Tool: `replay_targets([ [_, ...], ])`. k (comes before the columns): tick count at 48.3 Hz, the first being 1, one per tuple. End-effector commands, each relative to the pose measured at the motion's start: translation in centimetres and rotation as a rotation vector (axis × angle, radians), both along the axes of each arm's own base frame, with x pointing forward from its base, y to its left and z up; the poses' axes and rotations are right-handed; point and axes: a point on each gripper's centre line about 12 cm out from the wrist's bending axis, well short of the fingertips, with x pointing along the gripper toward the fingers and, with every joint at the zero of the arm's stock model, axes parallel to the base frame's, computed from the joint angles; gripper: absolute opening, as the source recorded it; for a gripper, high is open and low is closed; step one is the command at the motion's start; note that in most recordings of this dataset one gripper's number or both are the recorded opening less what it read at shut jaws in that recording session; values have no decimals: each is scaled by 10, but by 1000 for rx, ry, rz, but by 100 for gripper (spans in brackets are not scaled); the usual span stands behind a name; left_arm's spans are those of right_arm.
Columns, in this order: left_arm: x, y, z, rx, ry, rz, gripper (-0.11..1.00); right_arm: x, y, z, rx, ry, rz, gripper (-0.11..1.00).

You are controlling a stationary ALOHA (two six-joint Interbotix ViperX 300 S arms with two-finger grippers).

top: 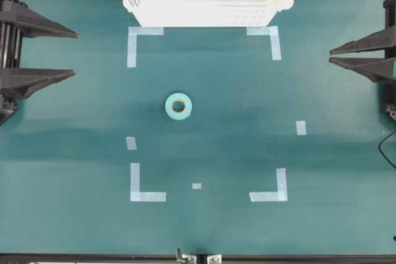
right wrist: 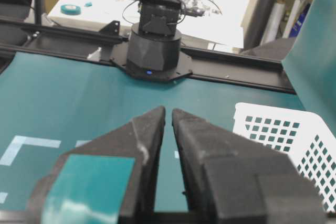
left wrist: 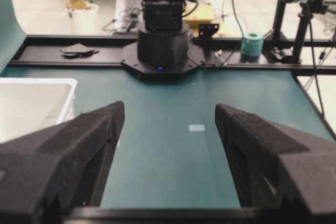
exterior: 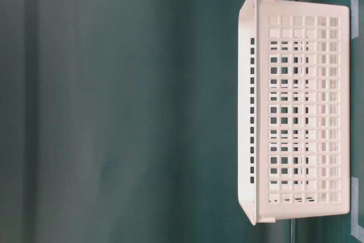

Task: Put the tape into the white basket.
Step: 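Open the right gripper and start moving it toward the tape roll, then move the open right gripper over the light-blue tape roll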

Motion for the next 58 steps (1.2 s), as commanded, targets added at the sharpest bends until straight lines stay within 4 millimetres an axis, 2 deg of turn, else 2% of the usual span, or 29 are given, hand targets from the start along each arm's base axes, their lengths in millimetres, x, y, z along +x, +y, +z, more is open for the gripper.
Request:
replay_targets([
  [1,2,1,1,-27,-1,7,24,3,-1,7,8,-20,-3,24],
  [3,2,1,1,-30,-1,7,21,3,-1,7,8,-18,-3,22],
  [6,2,2,1,-35,-3,11,8,5,-1,6,14,-9,-2,9],
  [9,2,3,1,-39,-3,17,-1,8,-1,6,18,0,-3,1],
  [14,1,6,-2,-36,6,32,-9,14,-1,6,20,18,-6,0],
  [23,-2,7,-16,-34,50,35,-11,29,-2,4,23,64,-8,0],
  [35,-15,5,-34,-39,118,31,-11,37,-2,-9,23,124,-8,1],
  [39,-22,5,-38,-38,121,32,-11,37,-2,-8,28,121,-9,13],
  [42,-27,5,-40,-38,116,31,-11,37,-2,-7,29,124,-11,28],
  [47,-35,5,-44,-38,102,30,-11,39,-3,-7,31,166,-13,60],
  [52,-41,5,-49,-38,105,30,-11,40,-3,-9,31,253,-14,88],
  [55,-43,5,-53,-37,118,30,-11,40,-3,-9,32,294,-14,97],
  [58,-45,5,-58,-34,132,29,-11,41,-3,-7,32,320,-14,99],
])
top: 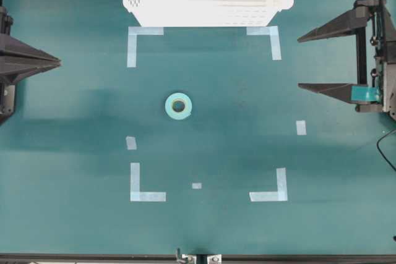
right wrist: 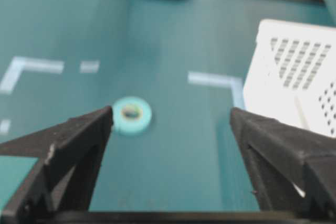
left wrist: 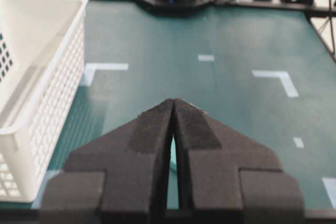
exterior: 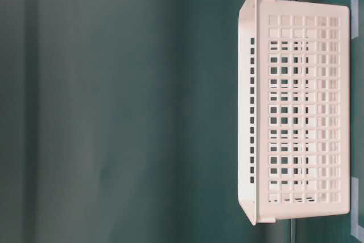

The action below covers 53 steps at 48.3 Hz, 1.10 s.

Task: Put the tape into the white basket.
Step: 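Move the open right gripper over the light-blue tape roll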

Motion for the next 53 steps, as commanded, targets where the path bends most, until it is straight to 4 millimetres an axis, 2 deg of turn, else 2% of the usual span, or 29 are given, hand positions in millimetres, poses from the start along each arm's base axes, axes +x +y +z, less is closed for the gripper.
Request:
replay_targets([
  [1,-1,0,-1,6,6,-1,-11,4,-1,13,5,12,-4,99],
  [6,-3,0,-8,9,22,-1,-11,8,0,16,5,52,-2,99],
  [14,-7,0,-19,8,36,-1,-11,25,0,17,9,136,-3,99],
  [40,-19,-1,-47,2,49,-3,-11,105,0,6,79,409,-32,99],
  [53,-21,-1,-58,4,77,-1,-11,136,6,-3,78,511,-23,99],
])
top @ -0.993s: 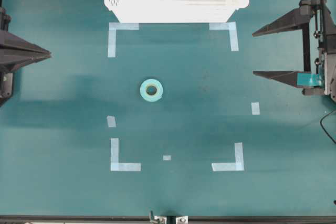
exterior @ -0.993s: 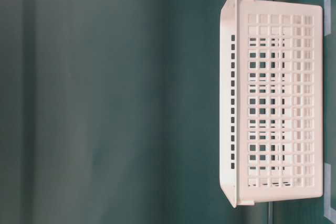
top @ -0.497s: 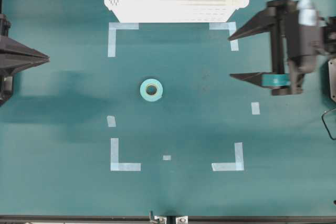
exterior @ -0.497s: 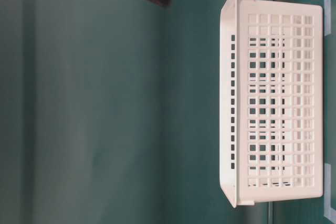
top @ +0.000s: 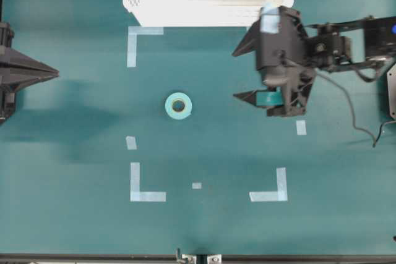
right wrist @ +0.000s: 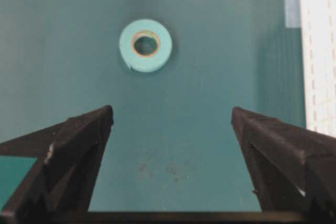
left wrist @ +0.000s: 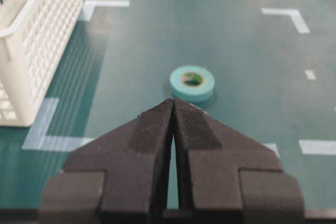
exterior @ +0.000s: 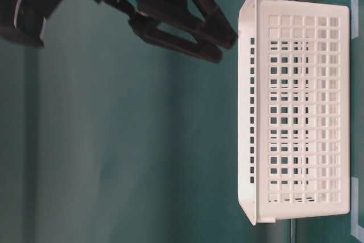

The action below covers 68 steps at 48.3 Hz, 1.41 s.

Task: Put the tape into the white basket.
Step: 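Move the open right gripper over the light-blue tape roll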

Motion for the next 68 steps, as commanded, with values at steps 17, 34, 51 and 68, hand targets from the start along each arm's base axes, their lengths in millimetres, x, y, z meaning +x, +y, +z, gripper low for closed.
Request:
replay_targets([
  [17,-1,0,-6,3,12,0,-11,42,2,-8,-3,83,6,99],
  [34,-3,1,-10,4,19,8,-11,64,2,-27,-3,163,5,99],
  [51,-4,2,-11,-6,35,18,-11,85,5,-40,-3,179,10,99],
  [68,-4,2,-11,-3,41,17,-11,90,14,-56,20,211,3,99],
])
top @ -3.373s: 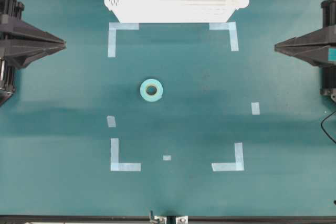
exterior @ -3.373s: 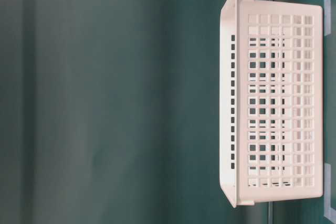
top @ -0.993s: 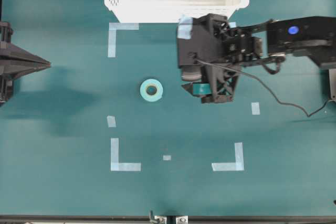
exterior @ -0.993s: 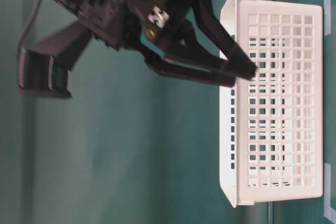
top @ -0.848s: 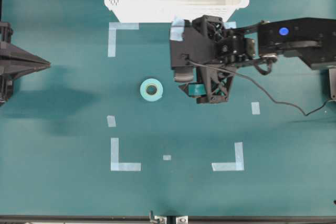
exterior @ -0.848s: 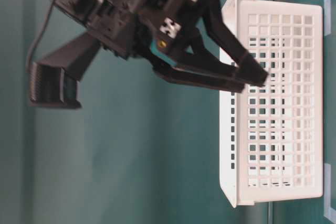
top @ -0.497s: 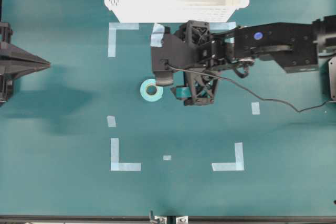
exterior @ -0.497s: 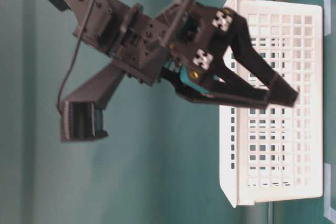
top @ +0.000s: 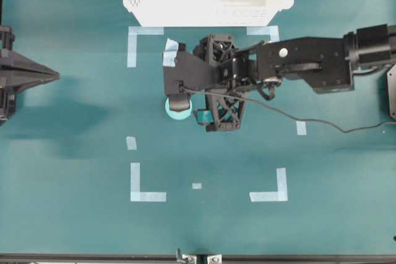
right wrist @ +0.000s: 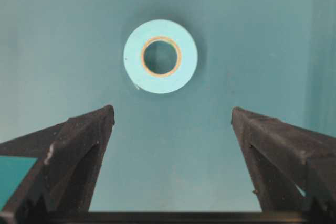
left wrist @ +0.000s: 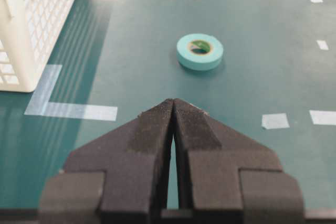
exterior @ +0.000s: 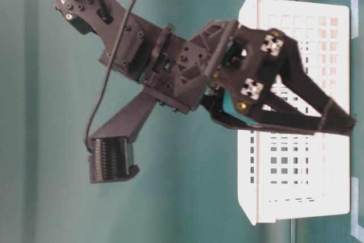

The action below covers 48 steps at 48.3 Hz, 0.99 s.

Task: Put the tape into the white basket.
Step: 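Move the open right gripper over the light-blue tape roll, then lower the right gripper around the tape roll and close on it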

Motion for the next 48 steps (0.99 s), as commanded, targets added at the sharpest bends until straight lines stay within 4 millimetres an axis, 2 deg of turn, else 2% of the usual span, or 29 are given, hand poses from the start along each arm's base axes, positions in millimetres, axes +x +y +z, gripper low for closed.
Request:
replay_targets([
  [1,2,0,8,5,-14,2,-11,5,2,13,13,-41,-12,99],
  [23,2,0,8,5,-4,2,-11,15,3,0,24,-22,-31,99],
  [48,2,0,8,5,-4,2,-11,30,11,-24,23,0,-15,100],
])
